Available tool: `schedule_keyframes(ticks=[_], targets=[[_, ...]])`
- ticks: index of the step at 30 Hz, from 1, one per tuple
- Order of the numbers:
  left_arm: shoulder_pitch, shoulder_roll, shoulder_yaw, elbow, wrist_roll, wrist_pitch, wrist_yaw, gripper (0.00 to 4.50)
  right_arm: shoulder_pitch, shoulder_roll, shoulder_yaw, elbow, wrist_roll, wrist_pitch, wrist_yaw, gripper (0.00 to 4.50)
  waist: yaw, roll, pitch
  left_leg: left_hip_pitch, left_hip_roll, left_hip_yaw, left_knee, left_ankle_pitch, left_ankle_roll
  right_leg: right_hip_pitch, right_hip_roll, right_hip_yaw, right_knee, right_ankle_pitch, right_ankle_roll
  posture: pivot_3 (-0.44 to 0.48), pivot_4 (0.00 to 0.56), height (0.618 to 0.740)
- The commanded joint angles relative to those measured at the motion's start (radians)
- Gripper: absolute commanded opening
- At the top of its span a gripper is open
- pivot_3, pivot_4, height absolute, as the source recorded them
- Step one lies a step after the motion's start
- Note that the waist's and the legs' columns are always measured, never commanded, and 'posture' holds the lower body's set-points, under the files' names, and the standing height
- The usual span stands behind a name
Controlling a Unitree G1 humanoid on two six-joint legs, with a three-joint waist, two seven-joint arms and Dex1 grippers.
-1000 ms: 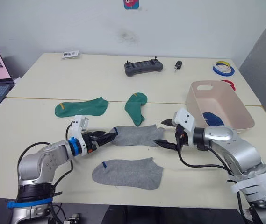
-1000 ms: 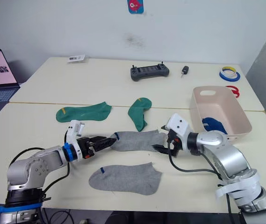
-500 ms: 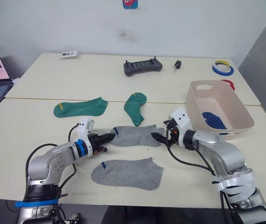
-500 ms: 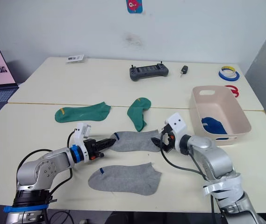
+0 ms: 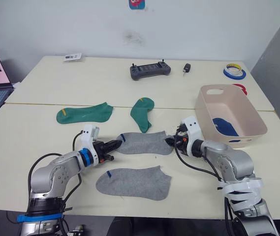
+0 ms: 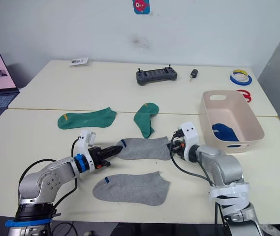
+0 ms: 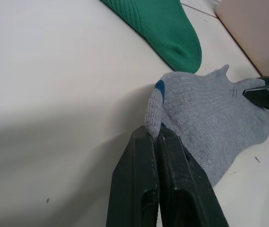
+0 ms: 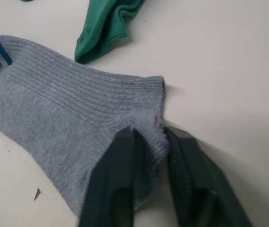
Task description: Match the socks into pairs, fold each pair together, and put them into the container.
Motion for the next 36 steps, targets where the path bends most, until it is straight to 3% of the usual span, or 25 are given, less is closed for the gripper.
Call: schedule_keyframes(ticks=[1,8,13,17,20,23,27,36], targets=[[0.011,0.009,0.033,-0.048,-0.027,-0.017,-0.008,0.0,-0.004,-0.016,0.003,-0.058,0.018,-0.056,0.032,0.02,0.0,0.0,0.0,0.0,0.0,0.0,0.0,0.0,0.0,0.0,0.0,0.0,0.0,0.0,0.0,0.0,0.15,0.74],[0.028,0.075,0.124,-0.16,-0.145,0.043,-0.033,0.0,0.028,-0.044,0.0,-0.2,0.054,-0.179,0.099,0.02,-0.001,0.0,0.0,0.0,0.0,0.0,-0.001,0.0,0.0,-0.001,0.0,0.0,0.0,0.0,0.0,0.0,0.15,0.74],[0.06,0.132,0.293,-0.305,-0.427,0.249,0.057,0.0,0.061,-0.096,-0.059,-0.373,0.17,-0.105,0.128,0.02,0.0,0.0,0.0,-0.001,0.001,-0.001,-0.001,0.0,0.0,0.0,0.0,0.0,-0.001,0.0,0.0,0.0,0.15,0.74],[0.228,0.207,0.398,-0.415,-0.663,0.375,0.111,0.0,0.139,-0.152,-0.154,-0.528,0.388,0.029,0.156,0.02,-0.001,0.0,0.0,0.0,0.001,-0.001,-0.001,0.0,0.0,0.0,0.0,0.001,-0.001,0.0,0.0,0.0,0.15,0.74],[0.372,0.244,0.431,-0.47,-0.733,0.387,0.129,0.0,0.222,-0.212,-0.18,-0.616,0.508,0.084,0.166,0.02,-0.002,0.0,0.0,0.001,0.001,0.0,-0.002,0.0,0.0,0.0,0.0,0.002,-0.002,0.0,0.0,0.0,0.15,0.74],[0.493,0.24,0.412,-0.497,-0.667,0.339,0.123,0.0,0.296,-0.264,-0.111,-0.654,0.465,0.067,0.131,0.02,-0.001,0.0,0.0,0.002,0.001,0.0,-0.003,0.0,0.0,0.001,0.0,0.001,-0.002,0.0,0.0,0.0,0.15,0.74],[0.586,0.215,0.326,-0.503,-0.538,0.232,0.086,0.0,0.365,-0.385,0.113,-0.662,0.238,-0.088,0.123,0.02,0.0,0.0,0.0,0.002,0.0,0.001,-0.003,0.0,0.0,-0.001,-0.001,0.002,-0.003,-0.001,0.001,0.0,0.15,0.74],[0.603,0.197,0.202,-0.428,-0.348,0.089,0.061,0.0,0.45,-0.367,0.262,-0.528,0.057,-0.269,0.108,0.02,0.002,-0.001,-0.001,0.001,0.001,0.001,-0.005,0.0,0.0,-0.001,0.0,0.002,-0.004,-0.001,0.001,0.0,0.15,0.74]])
